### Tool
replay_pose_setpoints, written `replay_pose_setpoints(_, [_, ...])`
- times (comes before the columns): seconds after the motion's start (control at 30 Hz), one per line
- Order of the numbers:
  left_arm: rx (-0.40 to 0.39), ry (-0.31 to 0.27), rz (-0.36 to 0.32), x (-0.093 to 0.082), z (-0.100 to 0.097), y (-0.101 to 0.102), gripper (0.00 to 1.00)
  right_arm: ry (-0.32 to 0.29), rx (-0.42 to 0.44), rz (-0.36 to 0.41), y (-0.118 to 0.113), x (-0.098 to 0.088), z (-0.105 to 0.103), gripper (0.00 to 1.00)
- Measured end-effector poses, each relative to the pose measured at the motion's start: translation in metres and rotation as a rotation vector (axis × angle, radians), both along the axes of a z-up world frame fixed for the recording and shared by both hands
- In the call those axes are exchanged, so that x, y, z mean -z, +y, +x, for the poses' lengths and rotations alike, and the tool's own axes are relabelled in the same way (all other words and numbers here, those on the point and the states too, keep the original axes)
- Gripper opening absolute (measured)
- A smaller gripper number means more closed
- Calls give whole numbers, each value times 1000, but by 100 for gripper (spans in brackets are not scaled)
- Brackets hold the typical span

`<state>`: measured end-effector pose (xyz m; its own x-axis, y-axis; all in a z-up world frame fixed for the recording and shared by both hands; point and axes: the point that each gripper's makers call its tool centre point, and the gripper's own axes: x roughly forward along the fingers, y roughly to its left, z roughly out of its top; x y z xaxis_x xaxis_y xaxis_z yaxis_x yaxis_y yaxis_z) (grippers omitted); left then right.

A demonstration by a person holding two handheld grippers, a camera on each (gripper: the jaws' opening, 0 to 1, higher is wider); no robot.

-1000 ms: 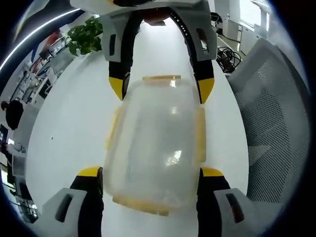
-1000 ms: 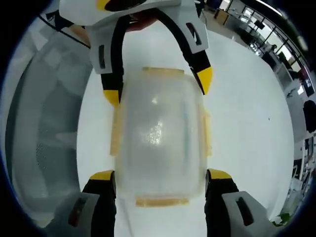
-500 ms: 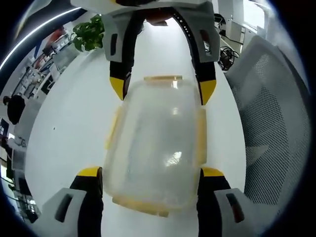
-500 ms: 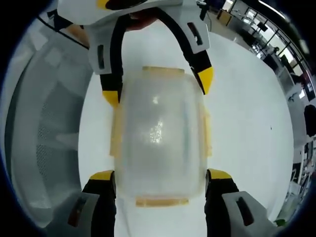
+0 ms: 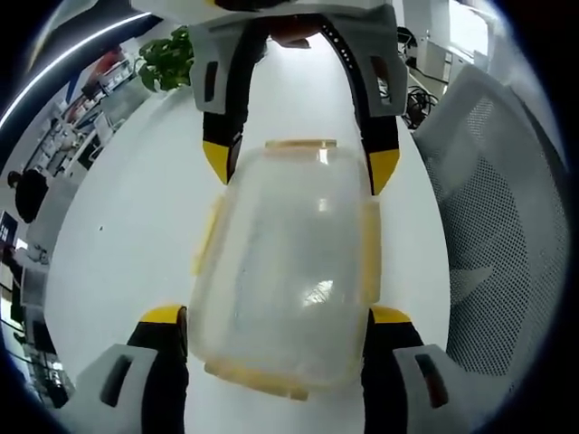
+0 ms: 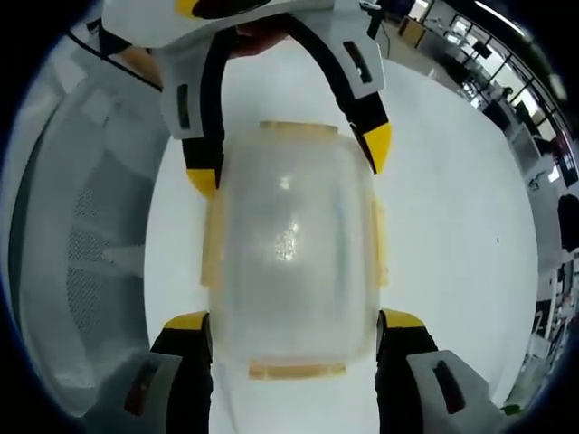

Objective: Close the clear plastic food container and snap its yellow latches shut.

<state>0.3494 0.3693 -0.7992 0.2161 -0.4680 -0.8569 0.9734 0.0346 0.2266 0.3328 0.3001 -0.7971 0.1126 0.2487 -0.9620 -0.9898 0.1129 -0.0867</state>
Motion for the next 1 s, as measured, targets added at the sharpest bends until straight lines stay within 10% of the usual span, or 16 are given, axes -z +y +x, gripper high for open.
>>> replay_pose_setpoints(1.0, [-15, 7, -2, -1, 31, -2, 80, -5, -16, 13, -1, -1, 32, 74])
